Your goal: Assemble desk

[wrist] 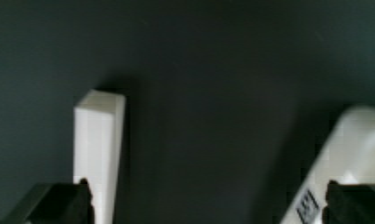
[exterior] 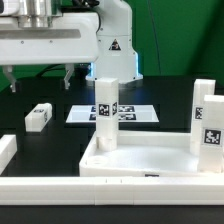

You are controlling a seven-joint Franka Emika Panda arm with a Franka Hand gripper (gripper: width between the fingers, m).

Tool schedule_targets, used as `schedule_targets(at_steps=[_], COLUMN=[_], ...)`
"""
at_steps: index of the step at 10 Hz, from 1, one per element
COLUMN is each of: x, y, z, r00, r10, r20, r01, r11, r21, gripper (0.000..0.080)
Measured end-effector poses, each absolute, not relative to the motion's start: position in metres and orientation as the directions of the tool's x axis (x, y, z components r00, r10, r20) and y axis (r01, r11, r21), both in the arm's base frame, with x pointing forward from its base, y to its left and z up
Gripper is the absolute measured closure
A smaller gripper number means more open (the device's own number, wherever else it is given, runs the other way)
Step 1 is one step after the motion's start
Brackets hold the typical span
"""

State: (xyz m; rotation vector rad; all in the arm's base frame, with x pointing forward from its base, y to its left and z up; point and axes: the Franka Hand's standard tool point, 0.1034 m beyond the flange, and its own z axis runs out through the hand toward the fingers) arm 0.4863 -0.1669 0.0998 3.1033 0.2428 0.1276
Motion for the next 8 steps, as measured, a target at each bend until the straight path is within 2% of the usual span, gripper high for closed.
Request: schedule_targets(at_steps=[2, 3, 4, 5, 7, 8], x=[0.486, 0.484, 0.485, 0.482, 0.484, 0.49], y=[-0.164, -0.166, -0.18, -0.192, -0.211, -0.213], z=[0.099, 0.098, 0.099, 0.094, 0.087, 0.085], r00=[0.986, 0.992, 0.997, 0.987, 0.921, 0.889], r10=[0.15, 0.122, 0.058, 0.034, 0.006, 0.007], r20=[0.067, 0.044, -0.048, -0.159, -0.39, -0.459], r01=[0.149, 0.122, 0.056, 0.025, -0.016, -0.023], r11=[-0.989, -0.993, -0.998, -0.998, -0.999, -0.998], r21=[0.023, 0.004, -0.036, -0.057, -0.052, -0.06], gripper=[0.015, 0.015, 0.015, 0.015, 0.015, 0.015])
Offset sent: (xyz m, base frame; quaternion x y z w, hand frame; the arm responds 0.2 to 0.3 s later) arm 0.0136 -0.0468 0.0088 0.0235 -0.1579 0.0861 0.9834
